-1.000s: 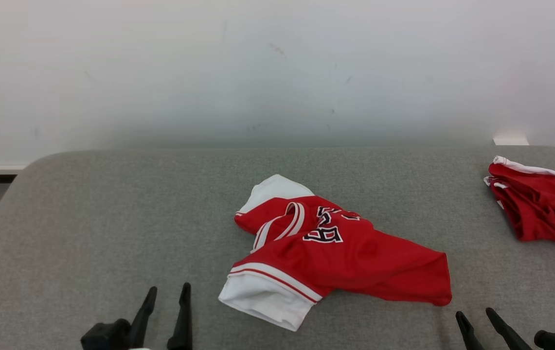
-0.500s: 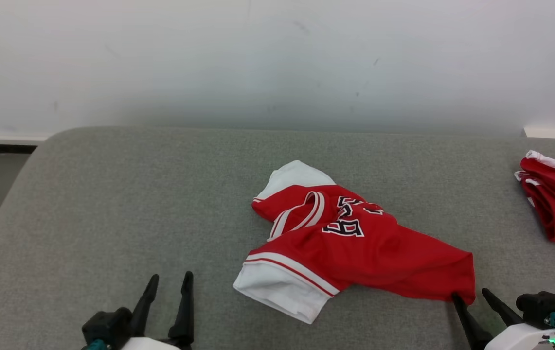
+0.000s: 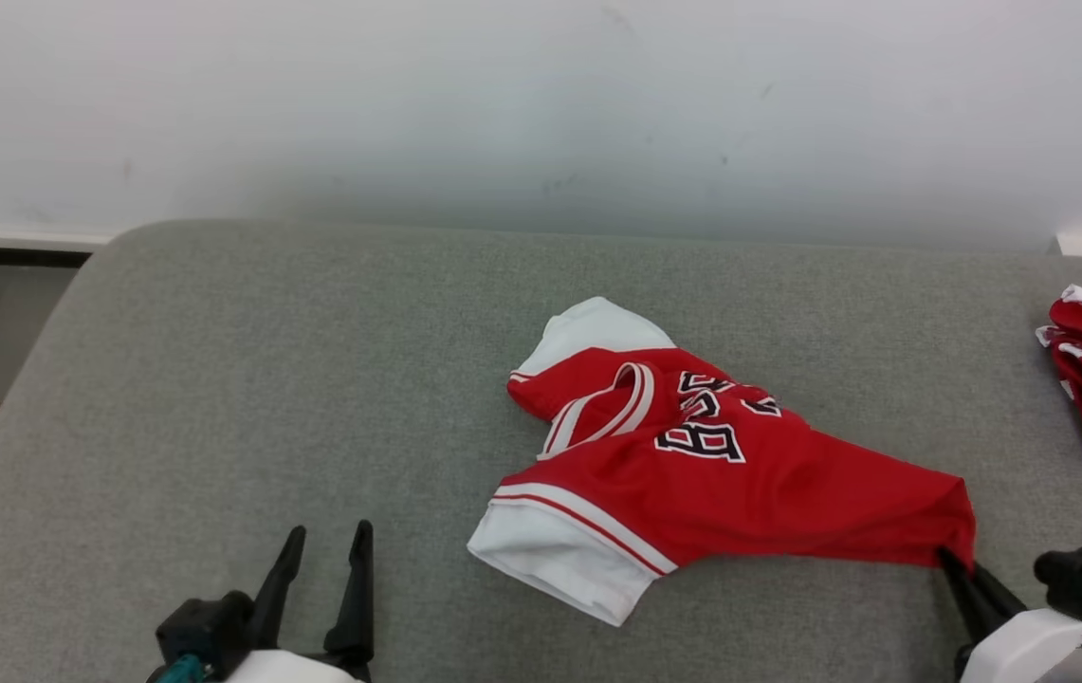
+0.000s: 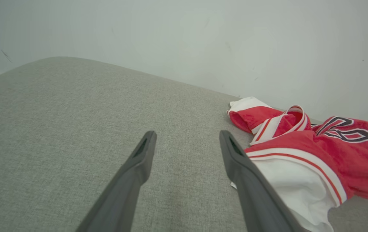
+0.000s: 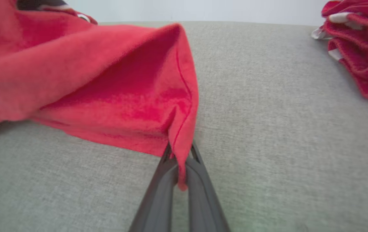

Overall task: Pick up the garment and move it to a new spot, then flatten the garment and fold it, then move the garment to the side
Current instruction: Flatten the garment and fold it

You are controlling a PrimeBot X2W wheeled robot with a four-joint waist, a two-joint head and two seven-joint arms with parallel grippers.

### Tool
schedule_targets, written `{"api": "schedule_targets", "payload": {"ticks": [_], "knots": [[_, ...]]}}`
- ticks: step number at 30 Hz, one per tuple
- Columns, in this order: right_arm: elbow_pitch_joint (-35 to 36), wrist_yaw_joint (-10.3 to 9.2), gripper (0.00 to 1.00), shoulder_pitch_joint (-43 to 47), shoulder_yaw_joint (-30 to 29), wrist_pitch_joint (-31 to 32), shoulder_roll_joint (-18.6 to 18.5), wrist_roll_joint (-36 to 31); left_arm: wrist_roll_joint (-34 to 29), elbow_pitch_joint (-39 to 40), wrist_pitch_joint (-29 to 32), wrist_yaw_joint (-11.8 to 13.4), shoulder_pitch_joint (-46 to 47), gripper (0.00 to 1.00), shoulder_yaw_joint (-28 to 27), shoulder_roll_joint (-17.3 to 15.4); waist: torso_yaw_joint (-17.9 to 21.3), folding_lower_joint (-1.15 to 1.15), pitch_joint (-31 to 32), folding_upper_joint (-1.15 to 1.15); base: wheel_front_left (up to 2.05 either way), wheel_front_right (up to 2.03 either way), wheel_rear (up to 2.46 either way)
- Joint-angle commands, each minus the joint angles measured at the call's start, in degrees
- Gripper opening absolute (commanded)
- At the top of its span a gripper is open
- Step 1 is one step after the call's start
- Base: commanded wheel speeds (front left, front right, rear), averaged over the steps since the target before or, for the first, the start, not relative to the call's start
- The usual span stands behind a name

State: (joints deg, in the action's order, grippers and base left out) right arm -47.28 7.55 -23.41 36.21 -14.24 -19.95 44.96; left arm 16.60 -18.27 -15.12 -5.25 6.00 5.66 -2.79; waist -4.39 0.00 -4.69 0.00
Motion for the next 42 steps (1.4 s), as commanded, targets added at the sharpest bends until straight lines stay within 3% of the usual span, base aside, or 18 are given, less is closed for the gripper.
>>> {"api": "schedule_targets", "payload": {"ticks": [1,4,10,16,18,19,20,26,31,36,42], "knots": [[-0.5,-0.14,0.00,-0.3,-0.6,-0.6,-1.5,-0.1,-0.5,-0.2,0.0,0.1,-0.6,1.00,-0.2,-0.2,0.7,0.00,1.1,0.00,0.00,0.00,0.00],[-0.6,-0.14,0.00,0.1,-2.2,-1.0,-4.0,-2.3,0.0,-0.3,0.0,0.4,-1.4,1.00,0.1,-0.2,2.0,0.00,2.6,0.00,0.00,0.00,0.00],[5.2,-0.14,0.00,3.7,-12.3,-0.9,-7.9,-12.7,0.9,-0.1,0.0,0.7,-2.4,1.00,0.7,-0.2,4.4,0.00,4.5,0.00,0.00,0.00,0.00],[5.1,-0.15,0.00,8.5,-17.8,-0.9,-7.0,-21.5,1.4,0.1,0.0,1.1,-2.6,1.00,1.2,-0.2,5.4,0.00,4.6,0.00,0.00,0.00,0.00],[4.7,-0.15,0.35,9.4,-19.0,-0.9,-5.6,-22.7,1.6,0.2,0.0,1.1,-2.5,1.00,1.3,-0.2,5.5,0.00,4.5,0.00,0.00,0.00,0.00],[4.1,-0.15,0.60,9.9,-19.4,-0.9,-5.4,-23.1,1.7,0.1,0.0,1.1,-2.4,1.00,1.3,-0.2,5.5,0.00,4.4,0.00,0.00,0.00,0.00],[3.5,-0.15,1.00,10.4,-19.6,-0.9,-5.1,-23.3,1.7,0.1,0.0,1.1,-2.3,1.00,1.4,-0.2,5.5,0.00,4.4,0.00,0.00,0.00,0.00],[2.2,-0.15,1.00,11.7,-22.1,-0.9,-4.8,-24.2,1.9,-0.3,0.0,1.0,-2.6,1.00,1.1,-0.2,5.4,0.00,4.6,0.00,0.00,0.00,0.00],[4.7,-0.15,1.00,12.8,-28.8,-0.9,-6.3,-26.2,1.8,-0.1,0.0,1.2,-2.9,1.00,0.6,-0.2,5.8,0.00,5.1,0.00,0.00,0.00,0.00],[16.0,-0.15,1.00,15.0,-37.2,-0.9,-3.1,-29.5,1.5,0.3,0.0,1.3,-3.2,1.00,-0.2,-0.2,6.8,0.00,5.5,0.00,0.00,0.00,0.00],[30.6,-0.15,1.00,19.1,-40.2,-0.8,4.6,-32.6,1.9,0.2,0.0,1.2,-2.8,1.00,0.3,-0.2,6.8,0.00,6.0,0.00,0.00,0.00,0.00]]}}
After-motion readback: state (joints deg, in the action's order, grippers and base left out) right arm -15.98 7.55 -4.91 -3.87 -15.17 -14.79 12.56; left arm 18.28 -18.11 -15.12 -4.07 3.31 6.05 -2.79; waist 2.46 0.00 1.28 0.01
